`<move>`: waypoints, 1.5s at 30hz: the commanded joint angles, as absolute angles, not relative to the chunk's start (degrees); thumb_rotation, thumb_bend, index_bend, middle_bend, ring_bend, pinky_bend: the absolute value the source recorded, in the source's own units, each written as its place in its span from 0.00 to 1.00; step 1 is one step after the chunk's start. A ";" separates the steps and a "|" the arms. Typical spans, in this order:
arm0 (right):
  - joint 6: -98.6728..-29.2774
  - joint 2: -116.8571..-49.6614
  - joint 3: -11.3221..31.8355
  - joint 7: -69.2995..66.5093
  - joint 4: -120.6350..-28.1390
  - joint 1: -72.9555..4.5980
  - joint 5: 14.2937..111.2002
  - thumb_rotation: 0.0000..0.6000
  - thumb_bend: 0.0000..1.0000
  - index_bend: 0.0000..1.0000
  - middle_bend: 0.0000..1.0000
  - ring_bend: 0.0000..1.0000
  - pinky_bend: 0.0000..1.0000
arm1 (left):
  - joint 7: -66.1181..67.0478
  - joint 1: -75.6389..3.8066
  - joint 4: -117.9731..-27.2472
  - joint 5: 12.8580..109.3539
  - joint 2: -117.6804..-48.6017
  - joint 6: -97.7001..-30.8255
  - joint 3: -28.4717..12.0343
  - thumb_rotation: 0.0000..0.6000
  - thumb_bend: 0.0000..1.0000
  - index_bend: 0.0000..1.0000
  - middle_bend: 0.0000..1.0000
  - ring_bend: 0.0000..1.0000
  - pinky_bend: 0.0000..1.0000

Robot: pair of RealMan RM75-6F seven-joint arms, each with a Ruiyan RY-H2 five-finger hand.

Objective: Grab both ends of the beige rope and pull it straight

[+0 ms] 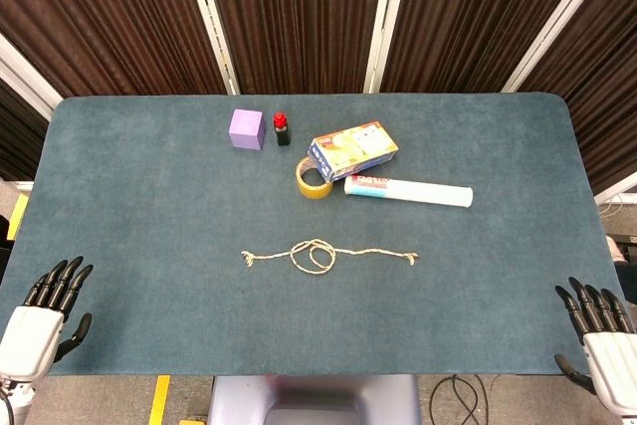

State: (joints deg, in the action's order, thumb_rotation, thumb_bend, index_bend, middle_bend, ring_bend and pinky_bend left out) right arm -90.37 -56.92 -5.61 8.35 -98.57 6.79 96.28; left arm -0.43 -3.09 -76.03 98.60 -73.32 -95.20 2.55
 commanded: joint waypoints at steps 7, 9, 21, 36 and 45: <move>-89.53 -57.75 -5.16 8.89 -98.22 6.05 96.43 1.00 0.31 0.00 0.00 0.00 0.00 | 0.00 -5.74 -76.56 103.09 -75.19 -91.88 4.72 1.00 0.45 0.00 0.00 0.00 0.17; -88.84 -58.07 -4.95 9.56 -98.28 5.62 96.25 1.00 0.31 0.00 0.00 0.00 0.00 | -0.50 -7.93 -77.33 104.97 -75.52 -89.19 5.41 1.00 0.45 0.00 0.00 0.00 0.16; -83.88 -58.18 -3.54 13.25 -100.87 2.30 94.35 1.00 0.31 0.00 0.00 0.00 0.00 | 12.54 -20.53 -81.62 98.62 -84.29 -70.25 -1.98 1.00 0.47 0.04 0.00 0.00 0.12; -81.93 -59.90 -3.86 15.07 -100.34 1.30 93.32 1.00 0.31 0.00 0.00 0.00 0.00 | 22.56 -25.44 -76.94 87.39 -96.66 -64.01 -7.11 1.00 0.47 0.28 0.00 0.00 0.12; -81.51 -60.41 -4.09 16.34 -100.68 1.24 92.56 1.00 0.31 0.00 0.00 0.00 0.00 | 23.19 -27.66 -70.72 84.55 -101.35 -64.04 -8.30 1.00 0.47 0.39 0.00 0.00 0.13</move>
